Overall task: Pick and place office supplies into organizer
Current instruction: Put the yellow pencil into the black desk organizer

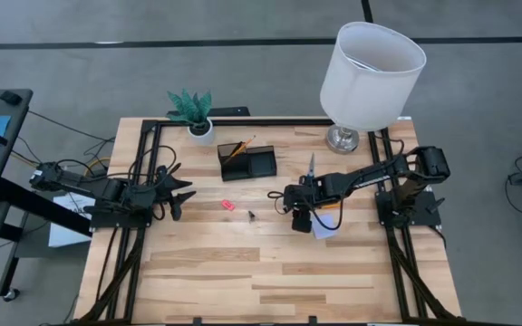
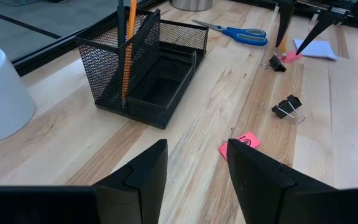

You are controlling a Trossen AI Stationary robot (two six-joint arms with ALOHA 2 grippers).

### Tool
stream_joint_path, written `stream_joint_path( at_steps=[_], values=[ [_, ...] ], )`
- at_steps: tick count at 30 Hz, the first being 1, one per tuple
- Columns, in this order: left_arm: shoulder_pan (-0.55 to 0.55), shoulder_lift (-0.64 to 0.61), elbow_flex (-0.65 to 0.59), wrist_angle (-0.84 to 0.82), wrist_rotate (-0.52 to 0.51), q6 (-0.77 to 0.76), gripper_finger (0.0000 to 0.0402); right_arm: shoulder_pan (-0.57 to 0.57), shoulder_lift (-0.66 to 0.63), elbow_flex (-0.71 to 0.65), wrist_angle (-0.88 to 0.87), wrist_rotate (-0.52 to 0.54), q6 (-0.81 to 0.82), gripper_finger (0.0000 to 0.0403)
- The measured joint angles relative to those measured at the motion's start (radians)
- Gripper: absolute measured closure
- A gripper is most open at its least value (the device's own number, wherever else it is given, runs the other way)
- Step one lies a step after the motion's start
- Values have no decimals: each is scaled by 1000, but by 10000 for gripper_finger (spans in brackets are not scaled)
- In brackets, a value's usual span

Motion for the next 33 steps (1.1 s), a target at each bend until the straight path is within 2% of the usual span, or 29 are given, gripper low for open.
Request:
stream_joint_path(
  at_steps=[15, 33],
  values=[
    [0, 0, 0, 0, 0, 0, 242, 0, 0, 0, 0, 0, 8, 198],
    [0, 0, 0, 0, 0, 0, 242, 5, 0, 0, 0, 26, 33, 200]
  ],
)
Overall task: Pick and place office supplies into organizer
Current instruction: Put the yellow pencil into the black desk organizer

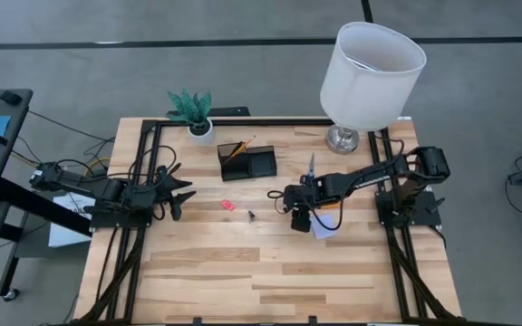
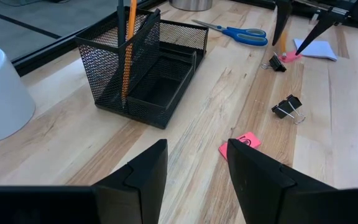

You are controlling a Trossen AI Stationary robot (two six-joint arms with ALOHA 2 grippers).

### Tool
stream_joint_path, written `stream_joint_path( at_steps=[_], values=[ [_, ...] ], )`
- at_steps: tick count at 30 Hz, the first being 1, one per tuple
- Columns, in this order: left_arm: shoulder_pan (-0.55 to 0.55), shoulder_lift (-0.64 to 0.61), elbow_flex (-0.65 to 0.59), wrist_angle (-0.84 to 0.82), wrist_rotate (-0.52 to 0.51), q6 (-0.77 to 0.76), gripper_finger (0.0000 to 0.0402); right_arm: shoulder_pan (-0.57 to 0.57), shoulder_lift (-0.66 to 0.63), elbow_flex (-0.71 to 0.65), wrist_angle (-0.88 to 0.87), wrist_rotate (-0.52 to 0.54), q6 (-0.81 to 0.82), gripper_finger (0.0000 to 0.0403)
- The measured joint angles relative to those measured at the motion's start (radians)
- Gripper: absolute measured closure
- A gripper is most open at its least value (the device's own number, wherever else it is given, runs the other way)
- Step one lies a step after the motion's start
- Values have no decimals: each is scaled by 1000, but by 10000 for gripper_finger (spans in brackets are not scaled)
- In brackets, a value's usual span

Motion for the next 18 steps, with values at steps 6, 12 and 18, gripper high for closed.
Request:
stream_joint_path(
  at_steps=[6, 12, 18],
  values=[
    [0, 0, 0, 0, 0, 0, 242, 2, 0, 0, 0, 9, 19, 202],
    [0, 0, 0, 0, 0, 0, 242, 4, 0, 0, 0, 9, 26, 203],
    [0, 0, 0, 0, 0, 0, 242, 4, 0, 0, 0, 9, 26, 204]
  ],
)
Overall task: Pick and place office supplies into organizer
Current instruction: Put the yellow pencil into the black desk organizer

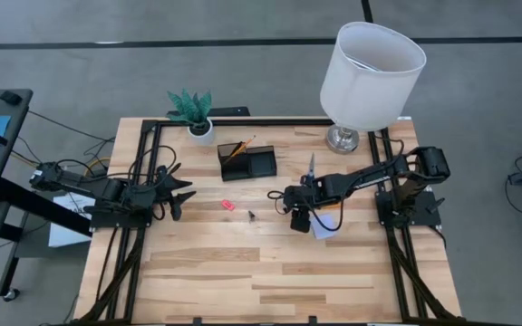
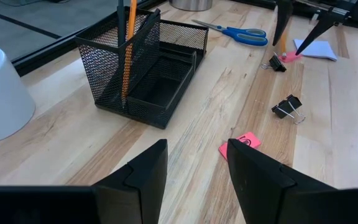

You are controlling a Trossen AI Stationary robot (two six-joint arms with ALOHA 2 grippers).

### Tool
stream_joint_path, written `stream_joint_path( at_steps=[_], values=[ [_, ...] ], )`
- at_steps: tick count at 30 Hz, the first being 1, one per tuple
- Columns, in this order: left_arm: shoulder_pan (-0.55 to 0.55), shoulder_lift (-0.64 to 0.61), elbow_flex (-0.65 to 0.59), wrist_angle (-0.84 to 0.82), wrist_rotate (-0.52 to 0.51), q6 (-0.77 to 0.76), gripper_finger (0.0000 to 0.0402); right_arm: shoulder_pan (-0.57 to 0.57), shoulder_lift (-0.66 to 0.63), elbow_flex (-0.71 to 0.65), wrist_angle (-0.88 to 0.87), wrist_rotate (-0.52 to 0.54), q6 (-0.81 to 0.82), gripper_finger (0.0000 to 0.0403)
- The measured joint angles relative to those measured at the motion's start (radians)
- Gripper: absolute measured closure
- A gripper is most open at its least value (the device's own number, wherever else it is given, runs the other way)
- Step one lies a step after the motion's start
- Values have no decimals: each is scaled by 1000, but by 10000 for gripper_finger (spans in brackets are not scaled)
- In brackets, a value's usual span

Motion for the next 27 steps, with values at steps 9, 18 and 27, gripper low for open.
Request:
stream_joint_path(
  at_steps=[9, 18, 27],
  values=[
    [0, 0, 0, 0, 0, 0, 242, 0, 0, -10, 4, 22, 4, 204],
    [0, 0, 0, 0, 0, 0, 242, 6, 0, -24, 27, 20, 2, 204],
    [0, 0, 0, 0, 0, 0, 242, 5, 40, -24, 43, -2, 6, 206]
  ],
)
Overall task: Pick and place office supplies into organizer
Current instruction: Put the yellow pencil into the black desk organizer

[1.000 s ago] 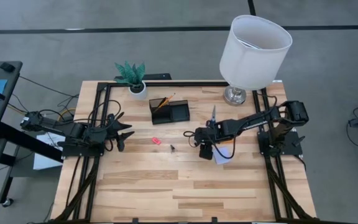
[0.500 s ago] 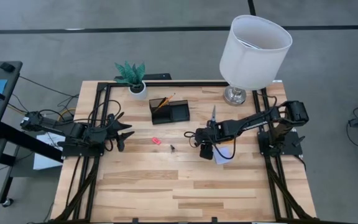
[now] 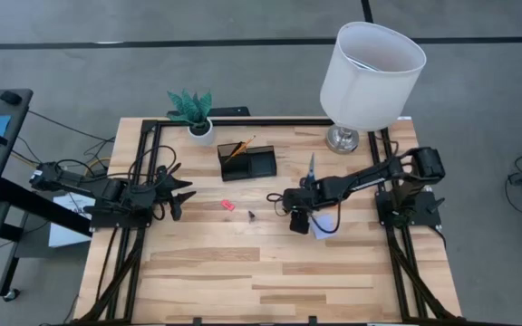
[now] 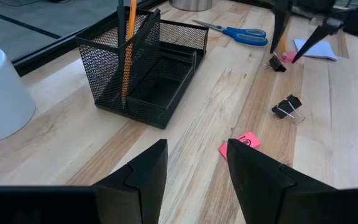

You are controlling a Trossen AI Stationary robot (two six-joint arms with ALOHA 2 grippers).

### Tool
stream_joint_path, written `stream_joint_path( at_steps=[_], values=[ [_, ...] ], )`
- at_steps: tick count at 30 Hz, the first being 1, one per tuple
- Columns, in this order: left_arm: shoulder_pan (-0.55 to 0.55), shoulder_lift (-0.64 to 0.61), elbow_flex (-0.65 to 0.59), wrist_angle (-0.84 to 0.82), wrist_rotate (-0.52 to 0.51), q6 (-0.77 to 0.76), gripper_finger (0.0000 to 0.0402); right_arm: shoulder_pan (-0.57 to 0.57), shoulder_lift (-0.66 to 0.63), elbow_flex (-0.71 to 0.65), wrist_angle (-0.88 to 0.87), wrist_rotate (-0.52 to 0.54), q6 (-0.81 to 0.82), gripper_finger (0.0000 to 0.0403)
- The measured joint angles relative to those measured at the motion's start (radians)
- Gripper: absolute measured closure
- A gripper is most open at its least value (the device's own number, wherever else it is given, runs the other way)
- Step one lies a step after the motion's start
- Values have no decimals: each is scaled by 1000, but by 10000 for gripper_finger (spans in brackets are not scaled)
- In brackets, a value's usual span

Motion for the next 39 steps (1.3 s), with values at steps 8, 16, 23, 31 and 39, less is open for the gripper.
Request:
stream_joint_path(
  at_steps=[8, 16, 23, 31, 39],
  values=[
    [0, 3, 0, 0, 2, 0, 242, -2, 33, 3, 12, -5, 4, 205],
    [0, 8, 0, 0, 1, 0, 242, -7, 33, 3, 10, -13, 3, 210],
    [0, 8, 0, 0, 1, 0, 242, -7, 33, 3, -4, -13, 19, 218],
    [0, 8, 0, 0, 0, 0, 242, -10, 33, 4, -12, -9, 20, 223],
    [0, 8, 0, 0, 0, 0, 242, -14, 33, 4, -13, -9, 20, 230]
  ],
)
